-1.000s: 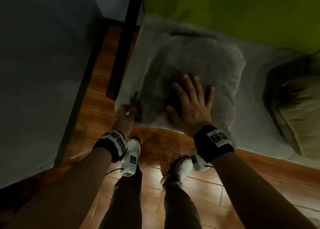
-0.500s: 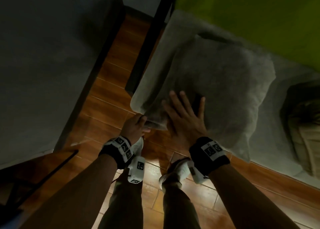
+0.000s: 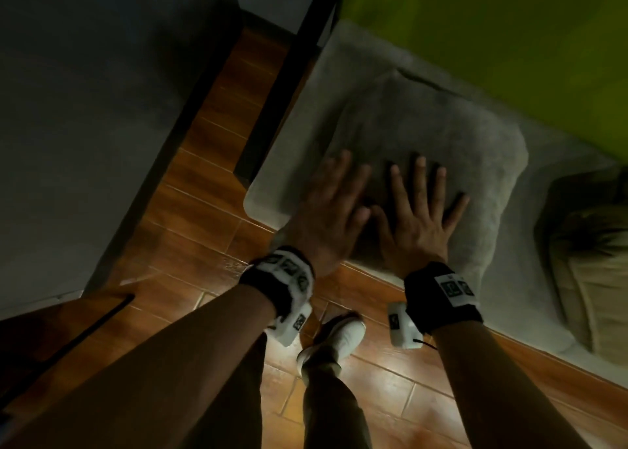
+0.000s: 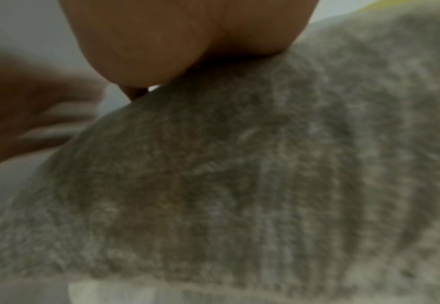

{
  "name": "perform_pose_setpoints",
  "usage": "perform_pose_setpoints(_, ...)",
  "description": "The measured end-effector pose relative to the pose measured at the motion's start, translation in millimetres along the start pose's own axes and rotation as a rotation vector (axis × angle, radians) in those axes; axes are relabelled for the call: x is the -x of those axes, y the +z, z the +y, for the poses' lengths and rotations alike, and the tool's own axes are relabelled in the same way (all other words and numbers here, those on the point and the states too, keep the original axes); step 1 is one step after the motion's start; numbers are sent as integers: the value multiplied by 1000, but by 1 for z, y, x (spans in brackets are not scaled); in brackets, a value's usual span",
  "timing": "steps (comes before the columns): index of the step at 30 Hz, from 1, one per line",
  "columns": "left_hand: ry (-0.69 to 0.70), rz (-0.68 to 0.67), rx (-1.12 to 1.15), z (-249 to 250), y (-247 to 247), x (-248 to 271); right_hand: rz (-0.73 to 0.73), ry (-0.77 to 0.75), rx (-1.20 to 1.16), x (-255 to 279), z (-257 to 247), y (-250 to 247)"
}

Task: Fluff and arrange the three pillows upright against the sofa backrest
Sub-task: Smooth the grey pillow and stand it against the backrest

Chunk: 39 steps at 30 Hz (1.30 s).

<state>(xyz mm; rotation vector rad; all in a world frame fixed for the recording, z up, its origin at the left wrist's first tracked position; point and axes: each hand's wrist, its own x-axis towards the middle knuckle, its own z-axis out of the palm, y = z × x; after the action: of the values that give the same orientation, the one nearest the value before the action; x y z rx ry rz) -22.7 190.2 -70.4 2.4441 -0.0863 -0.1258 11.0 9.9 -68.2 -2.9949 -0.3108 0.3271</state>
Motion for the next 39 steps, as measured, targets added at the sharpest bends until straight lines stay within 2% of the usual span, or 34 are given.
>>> perform_pose_setpoints(2,-12,-195,-149,1,31,-16,-33,-47,50,-3,13,9)
perform_pose_setpoints(4,-52,-267,-218,-16,58,-23,-91,-39,82,-7,30,16)
perform_pose_setpoints(7,-32,-284,-277,-32,70,-28,-124,0,76,-10,54,24)
perform_pose_setpoints(11,-77,-301,-319,-36,68,-29,-175,136,-11,-9,86,23)
perform_pose_setpoints(15,-254,-353,-197,-37,51,-20,-260,306,-178,0,116,14)
perform_pose_setpoints(17,-285,-290,-181,-22,36,-18,-271,411,-322,3,127,6)
perform_pose_setpoints(18,-271,-200,-162,-9,28,-21,-223,459,-388,5,130,-1)
perform_pose_setpoints(20,-199,-31,-99,26,16,-31,55,465,-479,7,126,-18)
perform_pose_setpoints(21,-117,-11,-117,42,16,-37,182,379,-492,9,120,-25)
perform_pose_setpoints(22,-22,-32,-190,52,20,-43,212,221,-452,10,113,-28)
perform_pose_setpoints(23,41,-88,-275,58,26,-49,158,49,-367,11,108,-24)
perform_pose_setpoints(24,37,-172,-339,58,34,-54,62,-61,-283,12,107,-16)
perform_pose_setpoints(25,-13,-252,-383,52,43,-57,-56,-57,-240,13,112,-6)
perform_pose_setpoints(28,-132,-381,-415,32,64,-58,-261,146,-344,12,142,19)
perform_pose_setpoints(31,-178,-459,-408,39,71,-64,-373,139,-396,6,163,22)
perform_pose_setpoints(34,-214,-520,-416,51,67,-73,-472,259,-509,4,183,10)
perform_pose_setpoints(36,-199,-522,-417,52,55,-71,-514,453,-673,8,204,-2)
perform_pose_setpoints(37,-194,-524,-414,51,47,-67,-515,500,-705,12,217,-8)
perform_pose_setpoints(39,-182,-516,-420,49,32,-55,-478,464,-590,17,240,-21)
